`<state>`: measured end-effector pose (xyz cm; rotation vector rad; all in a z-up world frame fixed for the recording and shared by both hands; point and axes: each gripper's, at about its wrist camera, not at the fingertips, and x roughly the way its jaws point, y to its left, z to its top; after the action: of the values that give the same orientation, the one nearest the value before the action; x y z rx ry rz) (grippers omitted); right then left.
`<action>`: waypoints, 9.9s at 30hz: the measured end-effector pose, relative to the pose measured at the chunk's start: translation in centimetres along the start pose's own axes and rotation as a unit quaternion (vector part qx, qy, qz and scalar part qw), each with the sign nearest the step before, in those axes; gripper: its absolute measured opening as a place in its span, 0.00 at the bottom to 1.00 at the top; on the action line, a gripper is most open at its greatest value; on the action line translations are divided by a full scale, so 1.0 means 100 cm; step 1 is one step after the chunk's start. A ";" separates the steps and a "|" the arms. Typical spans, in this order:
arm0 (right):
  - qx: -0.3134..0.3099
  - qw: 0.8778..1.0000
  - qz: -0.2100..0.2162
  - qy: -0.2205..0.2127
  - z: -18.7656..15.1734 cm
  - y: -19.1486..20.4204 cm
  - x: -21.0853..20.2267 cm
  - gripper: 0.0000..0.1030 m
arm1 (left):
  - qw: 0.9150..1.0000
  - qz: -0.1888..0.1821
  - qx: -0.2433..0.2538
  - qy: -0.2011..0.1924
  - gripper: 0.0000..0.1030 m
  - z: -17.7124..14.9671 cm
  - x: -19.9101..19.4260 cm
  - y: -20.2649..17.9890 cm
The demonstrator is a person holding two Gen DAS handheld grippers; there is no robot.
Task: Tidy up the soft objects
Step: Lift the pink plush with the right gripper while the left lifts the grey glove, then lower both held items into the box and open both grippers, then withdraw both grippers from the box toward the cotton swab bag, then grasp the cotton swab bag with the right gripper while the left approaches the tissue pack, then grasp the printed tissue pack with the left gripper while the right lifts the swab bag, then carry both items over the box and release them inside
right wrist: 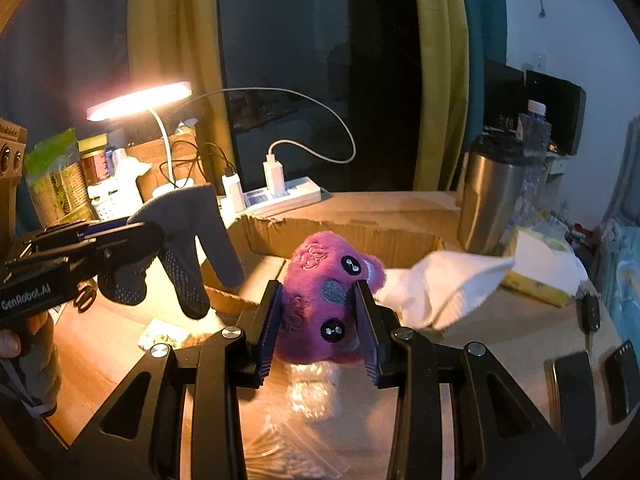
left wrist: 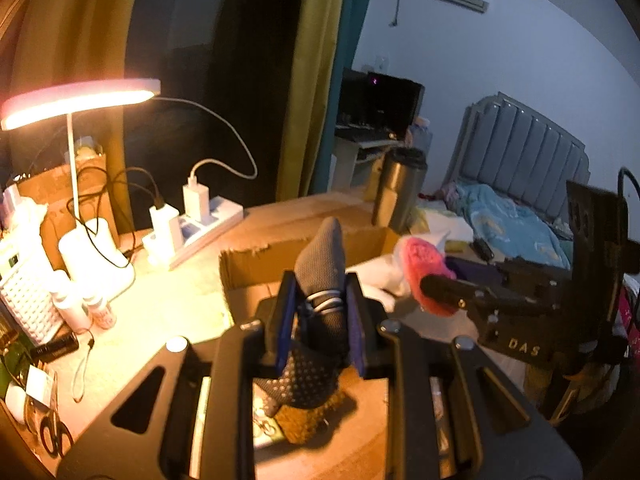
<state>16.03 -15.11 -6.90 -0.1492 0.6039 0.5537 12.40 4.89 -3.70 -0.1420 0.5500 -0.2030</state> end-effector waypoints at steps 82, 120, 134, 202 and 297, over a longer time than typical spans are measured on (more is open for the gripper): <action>-0.012 0.999 0.047 0.022 0.030 0.022 0.070 0.53 | 0.995 0.076 -0.054 0.030 0.51 -0.019 0.047 0.050; -0.020 1.000 0.022 0.010 -0.024 0.046 -0.014 0.53 | 0.998 0.053 -0.037 0.019 0.51 -0.067 -0.019 0.006; -0.008 1.000 0.015 0.023 -0.065 0.037 -0.031 0.53 | 0.998 0.042 -0.031 0.031 0.51 -0.098 -0.023 -0.019; -0.007 0.997 0.058 0.059 -0.081 0.037 0.011 0.42 | 0.984 0.131 -0.065 0.103 0.52 -0.115 0.031 0.033; 0.038 0.998 0.043 -0.015 0.007 -0.102 0.043 0.43 | 0.998 0.047 -0.013 0.050 0.65 0.008 0.104 -0.054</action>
<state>24.74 -21.56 -9.03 -0.0440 0.6032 0.6148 20.66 -2.65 -7.24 -0.1319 0.6582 -0.1125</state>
